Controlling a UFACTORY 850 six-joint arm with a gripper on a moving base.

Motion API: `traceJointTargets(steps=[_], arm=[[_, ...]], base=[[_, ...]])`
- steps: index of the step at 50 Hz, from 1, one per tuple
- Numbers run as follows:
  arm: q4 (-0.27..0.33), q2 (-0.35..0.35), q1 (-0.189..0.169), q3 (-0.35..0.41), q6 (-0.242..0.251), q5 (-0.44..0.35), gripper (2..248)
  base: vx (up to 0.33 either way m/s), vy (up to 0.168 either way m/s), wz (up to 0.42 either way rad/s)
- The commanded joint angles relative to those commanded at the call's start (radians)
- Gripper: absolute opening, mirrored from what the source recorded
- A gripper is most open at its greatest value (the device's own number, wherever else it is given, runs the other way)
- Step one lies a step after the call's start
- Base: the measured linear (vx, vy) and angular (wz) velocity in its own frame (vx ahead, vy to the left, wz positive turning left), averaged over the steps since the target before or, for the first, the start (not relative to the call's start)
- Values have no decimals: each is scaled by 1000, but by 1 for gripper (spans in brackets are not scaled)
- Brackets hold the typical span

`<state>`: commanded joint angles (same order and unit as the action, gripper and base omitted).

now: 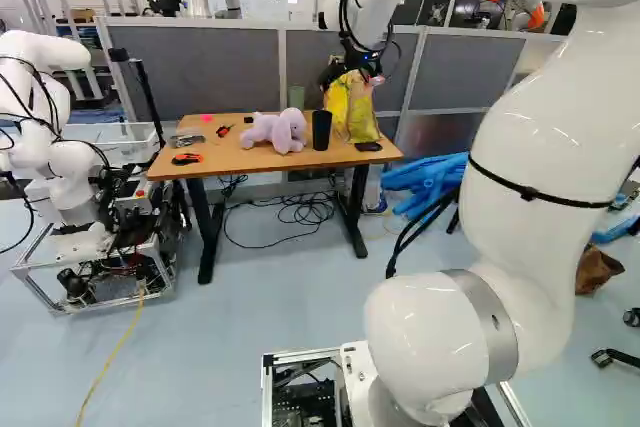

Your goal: Pick up the bag on the ground and place it on the table

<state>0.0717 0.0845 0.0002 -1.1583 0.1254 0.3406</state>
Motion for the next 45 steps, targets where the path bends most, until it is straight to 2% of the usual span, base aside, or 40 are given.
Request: traceJointTargets(steps=[45], arm=[[-35,-176,0,519,-61,-588,247]], base=[[0,0,0]])
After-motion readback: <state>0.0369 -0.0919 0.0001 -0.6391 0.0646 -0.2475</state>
